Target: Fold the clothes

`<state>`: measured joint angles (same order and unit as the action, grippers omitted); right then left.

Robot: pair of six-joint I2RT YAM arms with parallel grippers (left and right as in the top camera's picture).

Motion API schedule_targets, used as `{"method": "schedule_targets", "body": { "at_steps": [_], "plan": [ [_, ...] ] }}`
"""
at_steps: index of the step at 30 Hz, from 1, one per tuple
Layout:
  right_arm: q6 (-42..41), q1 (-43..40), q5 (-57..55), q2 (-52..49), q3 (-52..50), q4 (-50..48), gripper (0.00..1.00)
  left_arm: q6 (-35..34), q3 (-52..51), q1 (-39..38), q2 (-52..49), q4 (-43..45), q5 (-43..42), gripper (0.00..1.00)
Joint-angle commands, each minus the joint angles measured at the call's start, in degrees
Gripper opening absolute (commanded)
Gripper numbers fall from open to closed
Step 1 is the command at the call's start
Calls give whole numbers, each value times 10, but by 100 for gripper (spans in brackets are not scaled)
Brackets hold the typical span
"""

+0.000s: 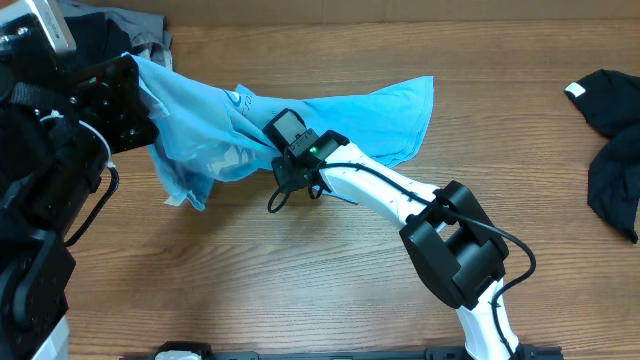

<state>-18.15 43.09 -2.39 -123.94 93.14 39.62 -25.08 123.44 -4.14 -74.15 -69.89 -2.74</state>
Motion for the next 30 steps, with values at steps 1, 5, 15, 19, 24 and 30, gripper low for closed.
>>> {"method": "schedule_targets", "body": {
  "at_steps": [1, 5, 15, 19, 24, 30],
  "plan": [
    [-20, -5, -21, -5, -5, -1, 4, 13, 13, 0, 5, 4, 19, 4],
    [-35, -7, -34, 5, -4, 4, 4, 20, 13, 0, 4, -3, 26, 4],
    [-74, -23, -103, 156, -4, 61, 4, 20, 13, 0, -21, -26, 79, 4],
    [-74, -31, -137, 238, -4, 77, 4, 20, 13, 0, -41, -35, 90, 5],
    [-74, -40, -199, 335, -4, 112, 4, 20, 13, 0, -61, -52, 123, 5],
    [-74, -42, -242, 433, -4, 163, 4, 20, 13, 0, -62, -50, 124, 4]
  ]
}}
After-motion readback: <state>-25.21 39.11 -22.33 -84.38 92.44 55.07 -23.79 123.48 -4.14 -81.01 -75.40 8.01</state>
